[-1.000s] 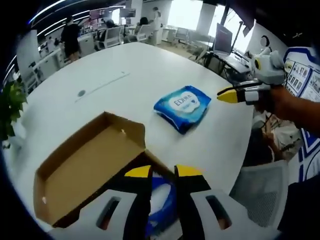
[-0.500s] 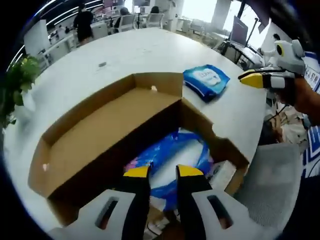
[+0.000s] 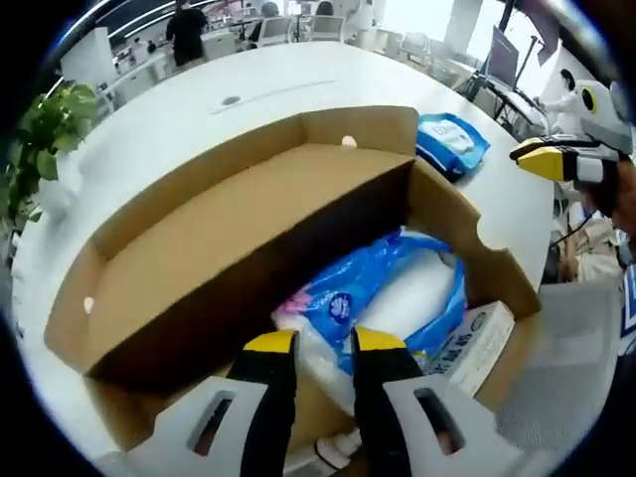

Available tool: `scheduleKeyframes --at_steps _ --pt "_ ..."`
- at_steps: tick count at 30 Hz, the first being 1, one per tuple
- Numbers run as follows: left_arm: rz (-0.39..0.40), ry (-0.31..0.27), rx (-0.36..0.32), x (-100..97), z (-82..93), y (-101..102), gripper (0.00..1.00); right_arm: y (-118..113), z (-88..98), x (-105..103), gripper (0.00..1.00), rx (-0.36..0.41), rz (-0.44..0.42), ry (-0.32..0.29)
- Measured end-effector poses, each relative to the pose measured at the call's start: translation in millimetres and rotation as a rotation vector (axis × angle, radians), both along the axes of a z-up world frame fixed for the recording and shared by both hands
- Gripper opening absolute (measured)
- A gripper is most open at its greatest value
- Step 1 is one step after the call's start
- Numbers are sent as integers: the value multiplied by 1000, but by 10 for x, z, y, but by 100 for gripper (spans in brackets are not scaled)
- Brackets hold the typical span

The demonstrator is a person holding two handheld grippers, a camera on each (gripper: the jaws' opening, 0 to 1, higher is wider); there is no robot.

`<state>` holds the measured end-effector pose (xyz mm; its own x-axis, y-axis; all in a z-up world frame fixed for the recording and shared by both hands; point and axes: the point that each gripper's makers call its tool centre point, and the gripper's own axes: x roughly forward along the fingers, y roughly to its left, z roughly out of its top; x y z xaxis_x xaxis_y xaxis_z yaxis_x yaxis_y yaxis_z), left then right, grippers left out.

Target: Operate the shoe box by opening the lid, removing the specified soft item, and placing it in the target area until the item is outside and the box remains undamaged.

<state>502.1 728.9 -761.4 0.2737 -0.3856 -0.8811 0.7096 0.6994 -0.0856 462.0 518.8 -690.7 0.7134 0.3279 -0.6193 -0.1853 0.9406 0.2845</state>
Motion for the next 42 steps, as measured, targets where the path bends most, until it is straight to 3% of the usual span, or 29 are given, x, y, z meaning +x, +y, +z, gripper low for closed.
scheduleKeyframes --at_steps 7,12,17,23,31,37,42 --pt "0 0 17 -5 5 42 15 41 26 12 13 7 9 -3" --pt "14 -4 26 0 32 213 15 198 114 60 13 13 32 -21" --pt "41 -5 39 11 27 451 15 450 179 137 13 34 67 -35" --pt "77 -7 30 51 46 674 16 912 215 188 13 40 144 -37" --pt "115 -7 17 151 56 919 17 1519 33 285 14 31 249 16" --pt "148 43 -24 120 44 915 17 1920 -228 367 13 1 333 93" --pt "165 79 -32 73 -2 904 18 1965 -438 385 15 -74 348 153"
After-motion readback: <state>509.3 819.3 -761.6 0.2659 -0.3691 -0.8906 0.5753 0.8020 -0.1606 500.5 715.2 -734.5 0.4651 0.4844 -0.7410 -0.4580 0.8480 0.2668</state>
